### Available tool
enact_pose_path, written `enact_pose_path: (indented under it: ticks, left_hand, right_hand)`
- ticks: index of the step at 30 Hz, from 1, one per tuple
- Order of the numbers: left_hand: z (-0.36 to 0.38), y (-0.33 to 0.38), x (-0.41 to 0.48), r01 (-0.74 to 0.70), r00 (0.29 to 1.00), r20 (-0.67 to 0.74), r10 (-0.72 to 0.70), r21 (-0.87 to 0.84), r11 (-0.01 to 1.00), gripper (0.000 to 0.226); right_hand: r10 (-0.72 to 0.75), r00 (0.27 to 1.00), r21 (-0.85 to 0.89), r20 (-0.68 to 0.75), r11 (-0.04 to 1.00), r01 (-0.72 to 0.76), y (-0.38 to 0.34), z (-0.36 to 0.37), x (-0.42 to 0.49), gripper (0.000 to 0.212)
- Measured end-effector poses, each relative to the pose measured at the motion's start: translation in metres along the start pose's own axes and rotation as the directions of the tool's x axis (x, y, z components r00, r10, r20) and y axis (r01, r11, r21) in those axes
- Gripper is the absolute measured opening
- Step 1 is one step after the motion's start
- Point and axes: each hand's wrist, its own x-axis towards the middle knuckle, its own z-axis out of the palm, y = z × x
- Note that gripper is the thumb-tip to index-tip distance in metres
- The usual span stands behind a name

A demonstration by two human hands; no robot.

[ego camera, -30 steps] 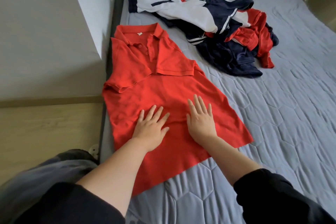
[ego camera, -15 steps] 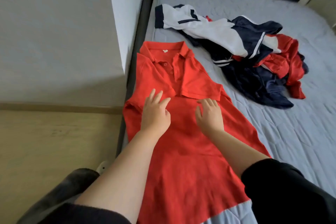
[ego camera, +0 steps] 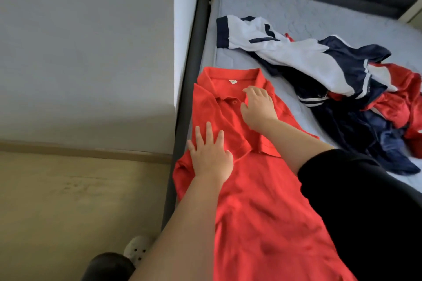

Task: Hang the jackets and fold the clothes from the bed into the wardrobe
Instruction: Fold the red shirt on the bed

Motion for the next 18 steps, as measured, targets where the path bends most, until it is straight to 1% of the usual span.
enact_pose_path:
  ticks: [3, 5, 7, 9, 11, 13, 16, 18]
  left_hand:
    - [0.005, 0.002, -0.002, -0.005, 1.0, -0.022, 0.005, -0.016, 1.0, 0.06]
    - [0.005, 0.001, -0.001, -0.009, 0.999, -0.032, 0.008, -0.034, 0.999, 0.06]
    - [0.004, 0.001, -0.001, -0.006, 0.999, -0.034, 0.004, -0.059, 0.998, 0.06]
    - [0.003, 0.002, 0.0, 0.004, 1.0, -0.03, -0.006, -0.089, 0.996, 0.06]
    - [0.003, 0.003, 0.002, 0.01, 0.999, -0.032, -0.013, -0.107, 0.994, 0.06]
    - [0.003, 0.004, 0.003, 0.006, 0.999, -0.042, -0.011, -0.108, 0.994, 0.06]
    - [0.005, 0.004, 0.005, 0.0, 0.996, -0.087, -0.01, -0.117, 0.993, 0.061]
    - [0.008, 0.004, 0.006, -0.005, 0.995, -0.104, -0.007, -0.115, 0.993, 0.061]
  right_hand:
    - [0.051, 0.985, -0.141, 0.162, 0.99, -0.028, 0.003, 0.011, 0.026, 0.054]
    - [0.102, 0.971, -0.141, 0.214, 0.987, -0.073, 0.003, 0.015, 0.039, 0.053]
    - [0.149, 0.972, -0.06, 0.183, 0.988, -0.14, 0.003, 0.017, 0.05, 0.05]
    - [0.154, 0.979, -0.019, 0.132, 0.988, -0.153, 0.0, 0.017, 0.059, 0.049]
    - [0.125, 0.985, -0.037, 0.122, 0.992, -0.122, -0.004, 0.019, 0.07, 0.051]
    - [0.108, 0.984, -0.055, 0.141, 0.993, -0.101, -0.01, 0.021, 0.082, 0.053]
    - [0.075, 0.984, -0.114, 0.164, 0.992, -0.057, -0.018, 0.026, 0.101, 0.056]
    - [0.064, 0.978, -0.156, 0.196, 0.987, -0.033, -0.023, 0.03, 0.112, 0.064]
